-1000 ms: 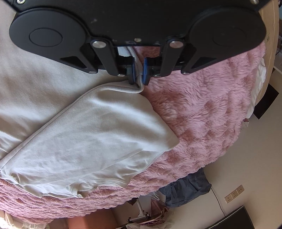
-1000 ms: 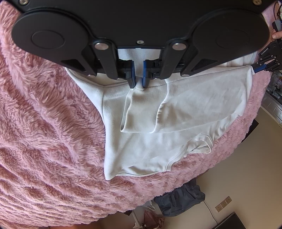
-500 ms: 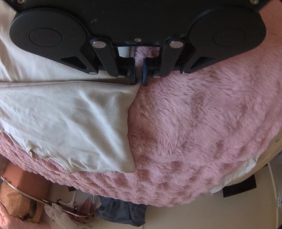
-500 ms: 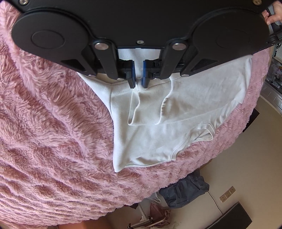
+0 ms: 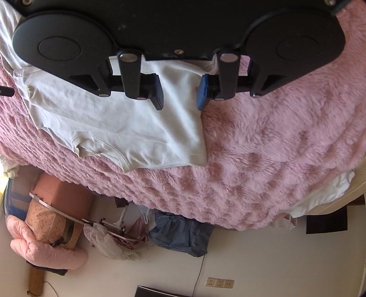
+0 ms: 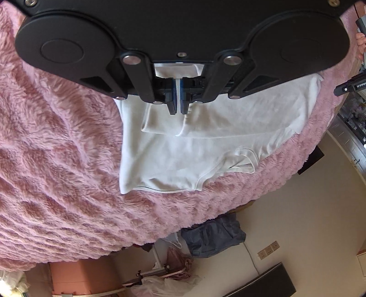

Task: Fold small clothes
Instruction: 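Fold the hem up toward the collar with both grippers, then open both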

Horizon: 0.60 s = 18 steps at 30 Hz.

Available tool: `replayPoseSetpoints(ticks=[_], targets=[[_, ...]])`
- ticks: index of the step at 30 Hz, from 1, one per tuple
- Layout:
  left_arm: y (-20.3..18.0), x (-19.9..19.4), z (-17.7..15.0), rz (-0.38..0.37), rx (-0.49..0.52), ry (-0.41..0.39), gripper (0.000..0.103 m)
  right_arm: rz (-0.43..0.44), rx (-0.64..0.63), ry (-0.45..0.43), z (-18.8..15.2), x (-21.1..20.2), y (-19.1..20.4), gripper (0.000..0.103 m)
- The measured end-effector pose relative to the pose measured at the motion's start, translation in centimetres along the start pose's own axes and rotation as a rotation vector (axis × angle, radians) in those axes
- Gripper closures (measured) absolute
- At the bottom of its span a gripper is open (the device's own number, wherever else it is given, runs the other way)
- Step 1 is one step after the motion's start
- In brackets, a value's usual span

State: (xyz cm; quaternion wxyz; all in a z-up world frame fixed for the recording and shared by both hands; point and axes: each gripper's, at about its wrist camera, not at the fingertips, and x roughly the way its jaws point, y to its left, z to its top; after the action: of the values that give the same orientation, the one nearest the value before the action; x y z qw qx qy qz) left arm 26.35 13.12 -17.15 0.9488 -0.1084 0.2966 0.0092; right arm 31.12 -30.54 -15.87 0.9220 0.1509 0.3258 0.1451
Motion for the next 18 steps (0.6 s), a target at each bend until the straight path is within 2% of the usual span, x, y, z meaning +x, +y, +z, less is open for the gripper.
replayPoseSetpoints(ticks=[4,6,11,14,15,18], targets=[[-0.4,3.7,-0.9,0.044,0.026,0.093,0.072,-0.025,-0.039,0.067,-0.2,3.0,0.9,0.097],[0.6,5.3,-2.1,0.06,0.005,0.132,0.066,-0.069,-0.042,0.105,-0.8,4.2,0.5,0.097],[1.3,4.3,-2.5,0.027,-0.038,0.105,0.068,-0.076,0.003,0.122,-1.5,4.8,-0.4,0.098],[1.0,2.6,-1.5,0.02,-0.062,0.112,0.064,-0.087,-0.001,0.129,-1.0,3.9,0.3,0.096],[0.6,1.7,-1.1,0.024,-0.06,0.118,0.063,-0.093,-0.008,0.133,-0.9,3.4,0.6,0.093],[-1.2,-1.2,-0.2,0.023,-0.036,0.125,0.058,-0.122,-0.029,0.152,-0.7,1.7,1.7,0.057]])
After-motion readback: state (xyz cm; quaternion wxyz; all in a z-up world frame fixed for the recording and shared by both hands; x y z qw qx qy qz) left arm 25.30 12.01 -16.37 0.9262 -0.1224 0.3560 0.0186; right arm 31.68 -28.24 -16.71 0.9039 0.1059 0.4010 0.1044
